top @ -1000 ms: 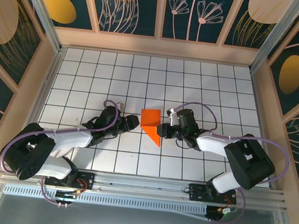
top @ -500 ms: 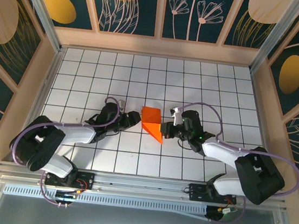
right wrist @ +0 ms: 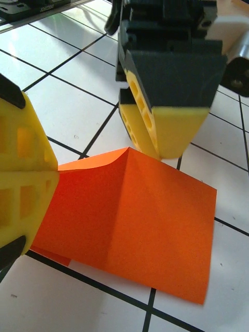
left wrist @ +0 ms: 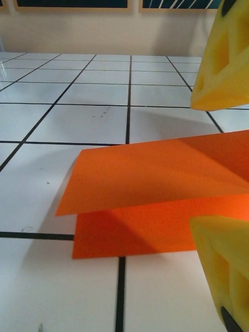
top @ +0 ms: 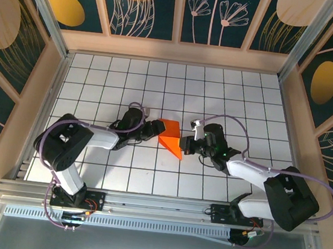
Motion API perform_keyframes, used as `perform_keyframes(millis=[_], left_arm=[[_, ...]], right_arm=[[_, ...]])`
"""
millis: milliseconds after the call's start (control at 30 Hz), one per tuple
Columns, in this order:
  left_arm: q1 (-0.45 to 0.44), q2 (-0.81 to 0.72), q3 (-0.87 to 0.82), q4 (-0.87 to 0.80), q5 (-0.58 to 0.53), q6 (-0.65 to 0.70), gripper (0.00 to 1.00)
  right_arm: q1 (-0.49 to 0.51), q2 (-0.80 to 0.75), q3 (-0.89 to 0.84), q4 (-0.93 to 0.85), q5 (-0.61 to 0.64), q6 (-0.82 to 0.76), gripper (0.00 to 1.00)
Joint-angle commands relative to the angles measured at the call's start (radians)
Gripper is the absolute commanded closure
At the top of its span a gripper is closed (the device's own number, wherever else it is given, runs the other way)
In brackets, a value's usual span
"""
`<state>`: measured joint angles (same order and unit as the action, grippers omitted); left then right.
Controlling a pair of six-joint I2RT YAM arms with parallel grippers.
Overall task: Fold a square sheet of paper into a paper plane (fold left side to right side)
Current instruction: Fourth fold the wing at the center of the table.
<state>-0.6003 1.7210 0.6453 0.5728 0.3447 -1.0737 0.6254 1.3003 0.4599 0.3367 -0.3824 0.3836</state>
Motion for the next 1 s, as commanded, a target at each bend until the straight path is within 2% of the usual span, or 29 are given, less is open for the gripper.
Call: perform_keyframes(millis=[0,133,233,533,667,767,833,967], left_arm=[[0.013,0.056,0.041,0.013,0.027,0.024,0.48],[0.022,0.097,0.069,0.011,0.024,0.032,0.55],[0.027,0.112,0.092,-0.014,0.007,0.047,0.65],[0.027,0.099,0.110,-0.040,-0.007,0.066,0.99],[0.027,0.062,0.083,-0.038,-0.013,0.049,1.00],[0.027,0.034,0.065,-0.040,-0.011,0.034,1.00],[0.027,0.018,0.054,-0.041,-0.019,0.022,1.00],[0.027,0.000,0.039,-0.040,-0.028,0.006,1.00]], right_arm=[[-0.009,-0.023,-0.018,0.014,0.014,0.016,1.00],[-0.017,-0.031,-0.025,0.009,0.015,0.017,1.00],[-0.026,-0.038,-0.029,0.003,0.014,0.017,1.00],[-0.044,-0.046,-0.019,-0.070,0.037,0.002,0.99],[-0.044,-0.085,0.024,-0.179,0.089,-0.007,0.72],[-0.027,-0.135,0.081,-0.299,0.160,-0.007,0.58],[0.012,-0.157,0.140,-0.406,0.258,-0.008,0.55],[0.145,-0.142,0.251,-0.581,0.472,0.020,0.54]])
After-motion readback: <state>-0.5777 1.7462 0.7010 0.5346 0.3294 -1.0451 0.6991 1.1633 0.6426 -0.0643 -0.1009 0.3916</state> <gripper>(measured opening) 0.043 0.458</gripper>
